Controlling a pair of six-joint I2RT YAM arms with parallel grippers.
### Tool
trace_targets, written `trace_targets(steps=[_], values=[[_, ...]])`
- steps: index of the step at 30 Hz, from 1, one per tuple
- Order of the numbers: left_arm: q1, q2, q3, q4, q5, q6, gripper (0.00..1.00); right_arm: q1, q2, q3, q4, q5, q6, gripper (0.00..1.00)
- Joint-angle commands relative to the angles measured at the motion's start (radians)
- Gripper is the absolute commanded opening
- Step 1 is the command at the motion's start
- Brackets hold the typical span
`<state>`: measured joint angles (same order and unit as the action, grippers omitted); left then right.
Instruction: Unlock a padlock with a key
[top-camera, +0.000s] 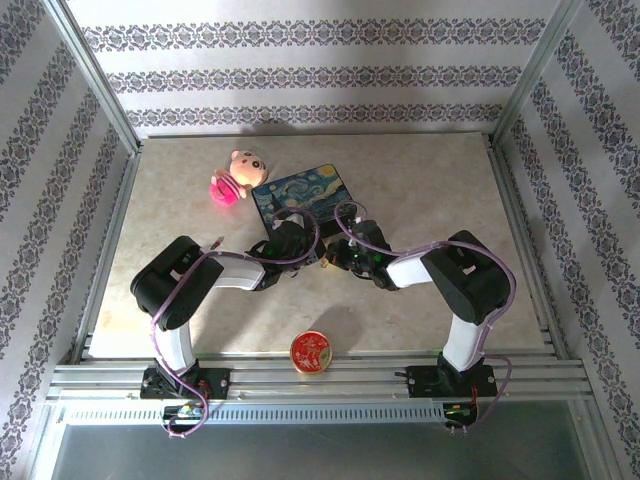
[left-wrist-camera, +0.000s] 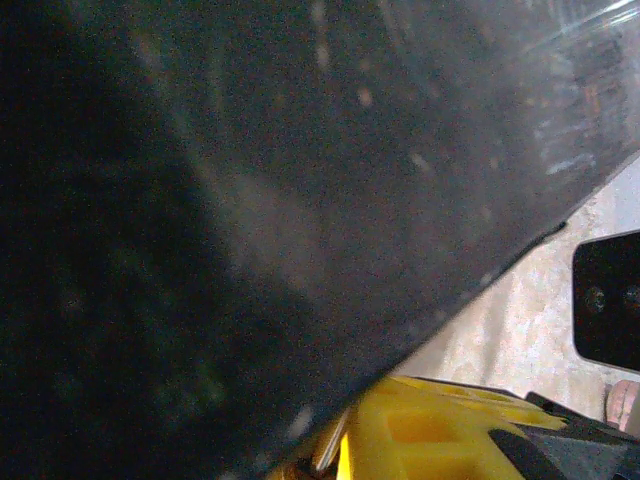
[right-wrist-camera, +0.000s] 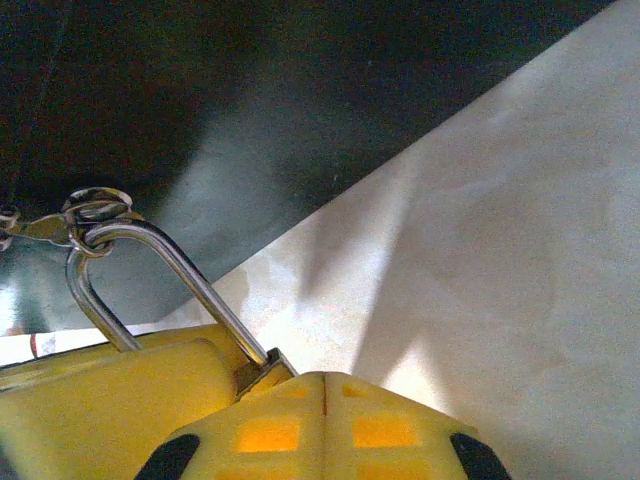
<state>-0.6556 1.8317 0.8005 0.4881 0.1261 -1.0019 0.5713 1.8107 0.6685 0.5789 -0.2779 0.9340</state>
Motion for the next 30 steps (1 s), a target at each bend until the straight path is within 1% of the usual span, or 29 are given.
trace_targets(steps=[1, 3, 5, 8, 16, 19, 26, 30], values=[[-0.015, -0.017, -0.014, -0.122, 0.014, -0.033, 0.17, -0.002, -0.061, -0.030, 0.034, 0.010, -0.011, 0.03], [-0.015, -0.031, -0.005, -0.152, 0.005, -0.034, 0.16, -0.002, -0.092, -0.046, 0.019, 0.022, -0.023, 0.04], [-0.015, -0.045, 0.003, -0.186, 0.000, -0.038, 0.13, -0.001, -0.124, -0.061, 0.002, 0.032, -0.038, 0.06], [-0.012, -0.066, 0.025, -0.232, 0.010, -0.044, 0.12, 0.008, -0.176, -0.075, -0.040, 0.044, -0.086, 0.10], [0.022, -0.088, 0.109, -0.400, 0.124, -0.100, 0.12, 0.078, -0.294, -0.059, -0.258, 0.163, -0.276, 0.18], [0.032, -0.088, 0.131, -0.443, 0.144, -0.106, 0.12, 0.107, -0.316, -0.045, -0.326, 0.224, -0.327, 0.19], [0.048, -0.068, 0.136, -0.456, 0.191, -0.148, 0.13, 0.181, -0.331, -0.019, -0.416, 0.327, -0.419, 0.20], [0.050, -0.063, 0.134, -0.454, 0.199, -0.159, 0.12, 0.234, -0.332, -0.001, -0.460, 0.392, -0.457, 0.28]])
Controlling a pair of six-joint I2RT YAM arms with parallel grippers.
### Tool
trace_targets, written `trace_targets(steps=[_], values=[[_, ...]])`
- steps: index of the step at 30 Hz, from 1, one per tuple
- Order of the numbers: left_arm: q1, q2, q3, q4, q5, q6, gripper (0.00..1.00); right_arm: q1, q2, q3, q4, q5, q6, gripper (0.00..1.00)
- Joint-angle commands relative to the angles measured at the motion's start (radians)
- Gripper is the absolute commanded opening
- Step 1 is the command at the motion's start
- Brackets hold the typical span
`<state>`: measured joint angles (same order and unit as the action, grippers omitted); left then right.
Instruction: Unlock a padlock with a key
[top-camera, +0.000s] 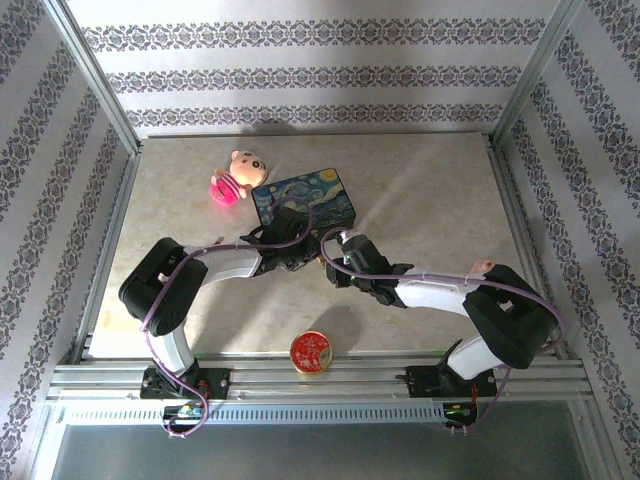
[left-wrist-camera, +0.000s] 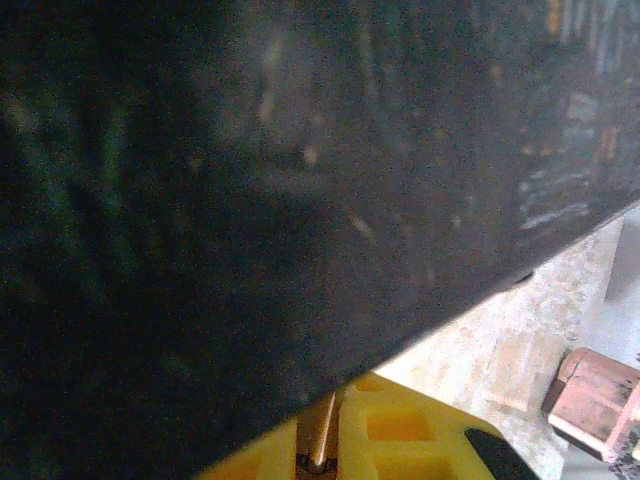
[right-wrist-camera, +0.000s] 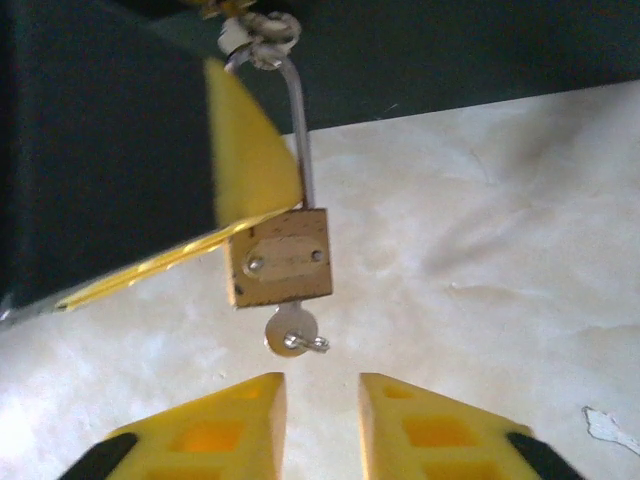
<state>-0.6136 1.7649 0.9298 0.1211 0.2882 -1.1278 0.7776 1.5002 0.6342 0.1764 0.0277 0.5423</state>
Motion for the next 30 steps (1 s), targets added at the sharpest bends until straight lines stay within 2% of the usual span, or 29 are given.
trace_targets(steps=[1, 13, 30], values=[[0.009, 0.005, 0.006, -0.086, 0.039, -0.038, 0.13, 0.038, -0.018, 0.040, -0.068, 0.100, -0.072, 0.30], [0.014, 0.014, 0.018, -0.091, 0.063, -0.044, 0.13, 0.091, 0.057, 0.132, -0.156, 0.202, -0.129, 0.32], [0.015, 0.015, 0.007, -0.079, 0.068, -0.045, 0.13, 0.110, 0.150, 0.163, -0.151, 0.202, -0.161, 0.32]])
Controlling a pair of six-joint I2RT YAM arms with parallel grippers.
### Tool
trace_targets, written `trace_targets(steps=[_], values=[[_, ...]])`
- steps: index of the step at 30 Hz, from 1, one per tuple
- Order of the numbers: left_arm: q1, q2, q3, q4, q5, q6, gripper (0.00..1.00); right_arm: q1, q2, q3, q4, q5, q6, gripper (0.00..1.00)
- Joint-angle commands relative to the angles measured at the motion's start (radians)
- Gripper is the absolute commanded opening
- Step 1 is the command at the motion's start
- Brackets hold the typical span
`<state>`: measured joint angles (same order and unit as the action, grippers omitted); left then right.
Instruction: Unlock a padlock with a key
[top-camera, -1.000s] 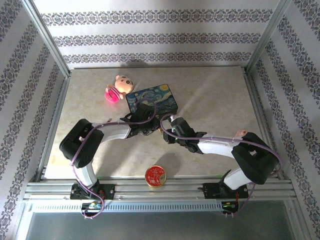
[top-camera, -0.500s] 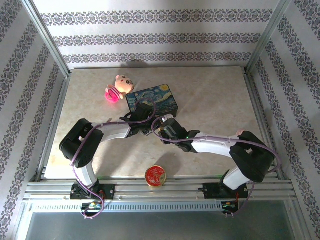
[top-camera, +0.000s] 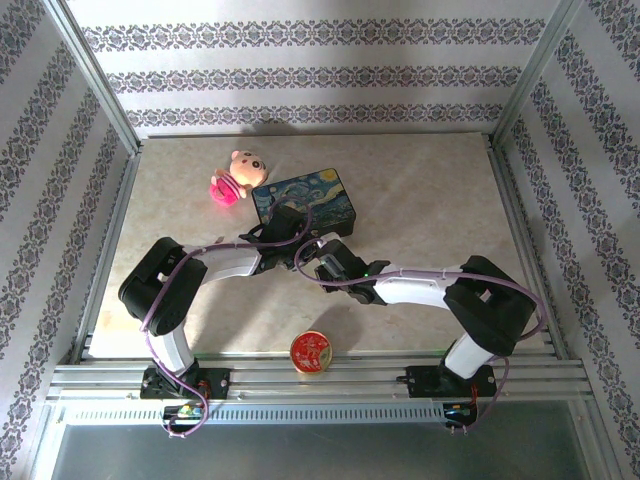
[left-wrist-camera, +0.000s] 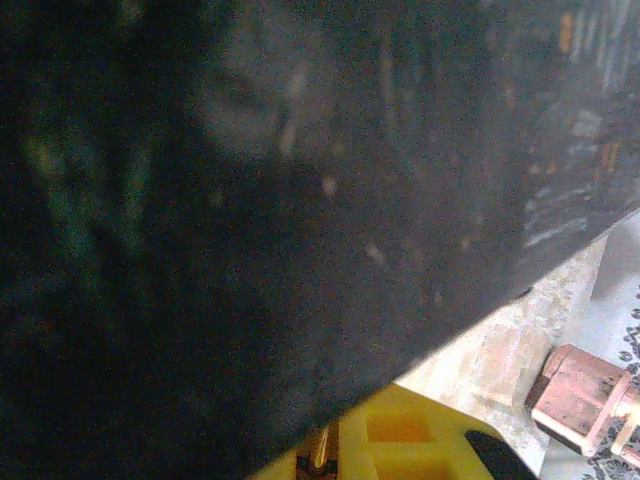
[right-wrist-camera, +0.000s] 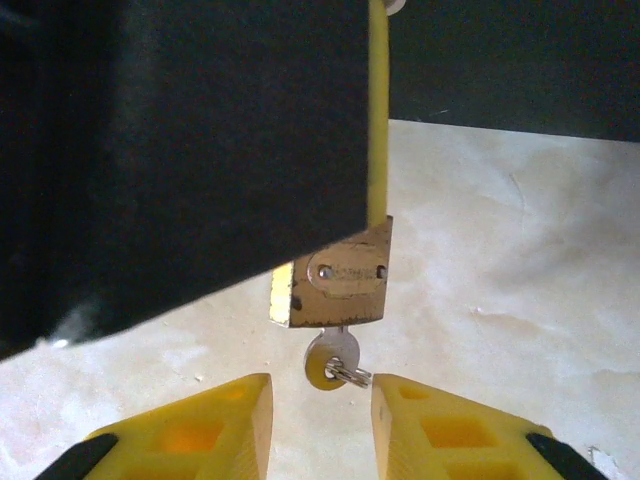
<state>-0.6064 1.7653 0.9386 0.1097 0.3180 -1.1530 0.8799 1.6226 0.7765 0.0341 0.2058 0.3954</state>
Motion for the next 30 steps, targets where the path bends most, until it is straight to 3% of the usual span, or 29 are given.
trace_targets(steps=[1, 10, 21, 26, 30], values=[[0.008, 0.013, -0.002, -0.067, 0.039, -0.019, 0.13, 0.008, 0.033, 0.021, -0.008, 0.025, -0.014, 0.32], [0.008, 0.006, -0.010, -0.064, 0.063, -0.018, 0.13, 0.008, 0.080, 0.040, 0.015, 0.079, -0.010, 0.30], [0.008, 0.006, -0.015, -0.059, 0.091, -0.020, 0.12, -0.012, 0.086, 0.032, 0.059, 0.091, -0.031, 0.17], [0.008, 0.014, -0.014, -0.052, 0.100, -0.020, 0.12, -0.073, 0.057, -0.003, 0.116, -0.055, -0.006, 0.04], [0.008, 0.018, -0.013, -0.048, 0.108, -0.018, 0.13, -0.121, 0.046, -0.025, 0.170, -0.204, -0.003, 0.02]])
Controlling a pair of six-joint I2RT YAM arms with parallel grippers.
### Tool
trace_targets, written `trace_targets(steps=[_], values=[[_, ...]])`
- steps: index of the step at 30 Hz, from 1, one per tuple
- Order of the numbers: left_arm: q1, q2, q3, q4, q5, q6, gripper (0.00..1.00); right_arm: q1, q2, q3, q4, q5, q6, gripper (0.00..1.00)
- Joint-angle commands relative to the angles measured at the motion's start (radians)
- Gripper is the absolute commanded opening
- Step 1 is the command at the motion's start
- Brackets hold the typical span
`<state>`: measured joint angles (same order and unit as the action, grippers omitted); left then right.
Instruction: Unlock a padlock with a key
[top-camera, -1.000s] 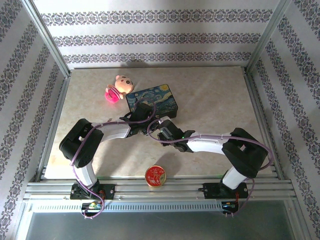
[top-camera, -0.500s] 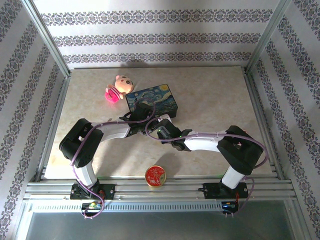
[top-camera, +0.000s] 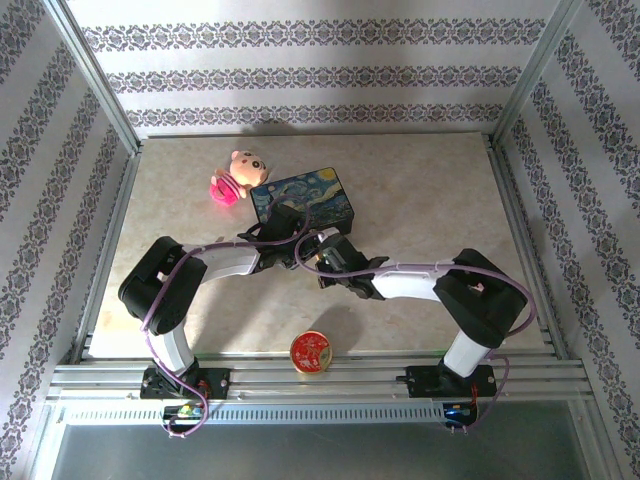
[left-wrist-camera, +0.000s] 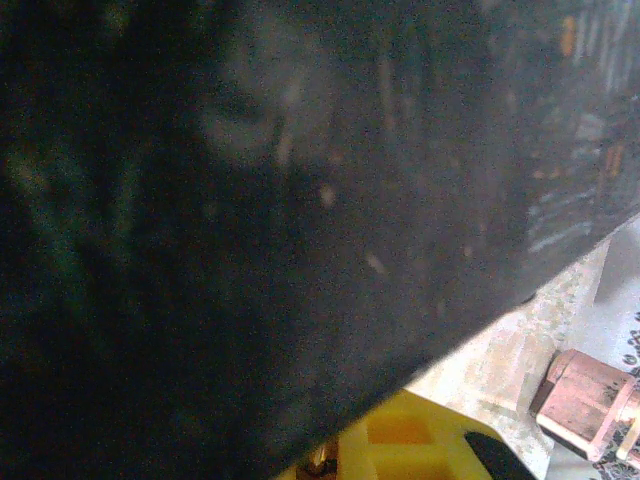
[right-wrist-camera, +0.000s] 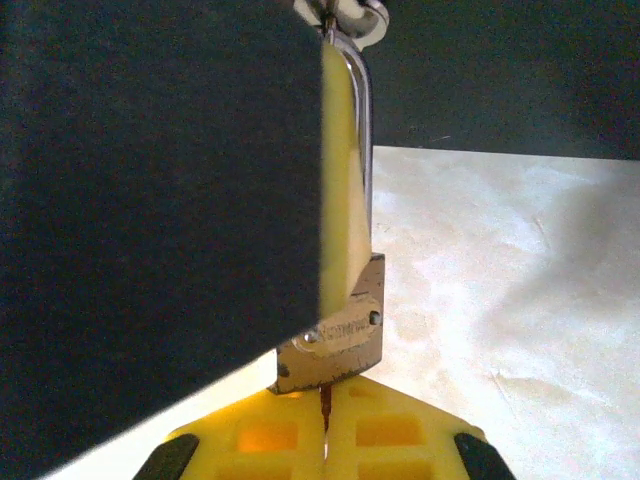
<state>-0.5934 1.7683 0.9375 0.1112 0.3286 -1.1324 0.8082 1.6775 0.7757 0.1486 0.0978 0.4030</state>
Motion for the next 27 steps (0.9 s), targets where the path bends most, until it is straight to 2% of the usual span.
trace_targets(steps=[1, 6, 21, 27], values=[[-0.005, 0.016, -0.012, -0.049, 0.099, -0.038, 0.12, -0.062, -0.009, -0.029, 0.069, -0.137, -0.009, 0.01], [-0.005, 0.013, -0.015, -0.043, 0.105, -0.036, 0.13, -0.135, -0.003, -0.066, 0.153, -0.312, 0.029, 0.00], [-0.005, 0.011, -0.032, -0.015, 0.106, -0.058, 0.14, -0.234, 0.047, -0.143, 0.355, -0.560, 0.157, 0.00], [-0.003, 0.006, -0.041, -0.002, 0.109, -0.065, 0.33, -0.247, 0.094, -0.142, 0.429, -0.618, 0.225, 0.00]])
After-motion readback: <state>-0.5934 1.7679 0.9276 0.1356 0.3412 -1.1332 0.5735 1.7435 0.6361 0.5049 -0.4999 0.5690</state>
